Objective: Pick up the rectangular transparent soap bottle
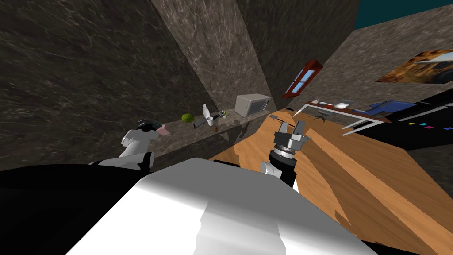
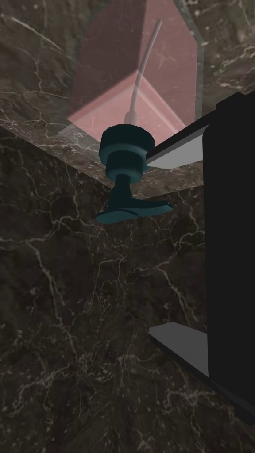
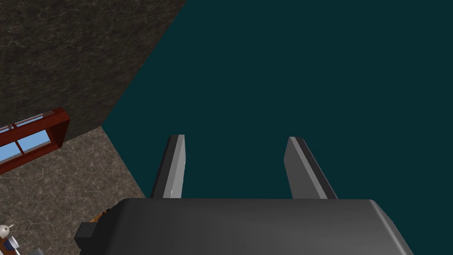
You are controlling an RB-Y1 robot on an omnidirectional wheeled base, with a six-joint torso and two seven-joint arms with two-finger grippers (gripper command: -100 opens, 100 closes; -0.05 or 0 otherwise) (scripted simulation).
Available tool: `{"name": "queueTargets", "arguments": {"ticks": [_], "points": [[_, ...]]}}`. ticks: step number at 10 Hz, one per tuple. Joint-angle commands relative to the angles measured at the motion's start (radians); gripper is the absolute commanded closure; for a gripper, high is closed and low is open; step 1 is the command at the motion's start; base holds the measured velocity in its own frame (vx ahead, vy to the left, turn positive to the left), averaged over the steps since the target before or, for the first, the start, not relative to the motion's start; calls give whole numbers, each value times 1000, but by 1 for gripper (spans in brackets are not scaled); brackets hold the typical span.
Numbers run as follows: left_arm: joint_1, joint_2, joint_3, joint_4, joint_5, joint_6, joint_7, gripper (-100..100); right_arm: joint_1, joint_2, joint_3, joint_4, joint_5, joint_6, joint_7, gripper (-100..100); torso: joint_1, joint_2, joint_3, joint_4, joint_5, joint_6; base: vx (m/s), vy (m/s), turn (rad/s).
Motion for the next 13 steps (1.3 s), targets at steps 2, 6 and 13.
{"name": "queueTargets", "arguments": {"ticks": [2,6,13], "points": [[0,1,1,2,0,-2,0,100,0,0,0,0,0,0,0,0,-2,0,0,0,0,0,-2,10,-2],[0,1,1,2,0,-2,0,100,0,0,0,0,0,0,0,0,-4,-1,0,0,-1,0,1,2,2],[-21,-13,-45,-16,12,1,-8,0,0,0,0,0,0,0,0,0,-7,-1,0,0,-2,1,9,-31,89]]}}
